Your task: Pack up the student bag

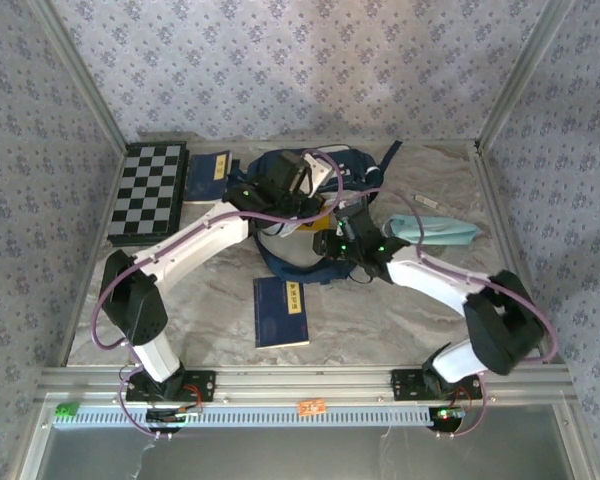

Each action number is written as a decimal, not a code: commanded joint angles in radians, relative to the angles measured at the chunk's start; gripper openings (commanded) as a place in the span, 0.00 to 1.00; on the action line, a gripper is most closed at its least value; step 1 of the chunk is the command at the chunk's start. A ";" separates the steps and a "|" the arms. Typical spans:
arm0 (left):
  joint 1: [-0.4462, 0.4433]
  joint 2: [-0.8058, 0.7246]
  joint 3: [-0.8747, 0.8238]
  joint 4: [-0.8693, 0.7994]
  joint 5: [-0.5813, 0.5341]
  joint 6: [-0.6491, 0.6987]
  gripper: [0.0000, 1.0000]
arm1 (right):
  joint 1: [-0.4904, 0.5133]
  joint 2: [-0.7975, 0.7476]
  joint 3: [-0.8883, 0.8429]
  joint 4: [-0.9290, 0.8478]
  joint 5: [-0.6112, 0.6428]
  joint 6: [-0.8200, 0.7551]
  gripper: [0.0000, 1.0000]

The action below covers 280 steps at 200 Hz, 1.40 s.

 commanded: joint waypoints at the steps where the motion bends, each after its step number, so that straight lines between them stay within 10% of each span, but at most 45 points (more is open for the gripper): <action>1: 0.000 -0.030 -0.011 0.052 -0.019 -0.041 0.00 | -0.010 -0.100 -0.043 -0.171 -0.020 -0.017 0.47; 34: -0.003 -0.002 -0.059 0.060 -0.008 -0.113 0.00 | -0.049 -0.243 -0.063 -0.342 -0.035 -0.010 0.54; 128: 0.009 -0.115 -0.082 -0.039 0.114 -0.356 0.44 | -0.179 -0.297 0.005 -0.558 -0.260 0.019 0.62; 196: 0.078 -0.424 -0.483 -0.176 0.018 -0.712 0.47 | -0.018 -0.202 -0.079 -0.412 -0.318 0.162 0.59; 280: 0.077 -0.601 -0.957 -0.050 0.160 -0.978 0.50 | 0.224 0.092 -0.072 -0.133 -0.295 0.262 0.54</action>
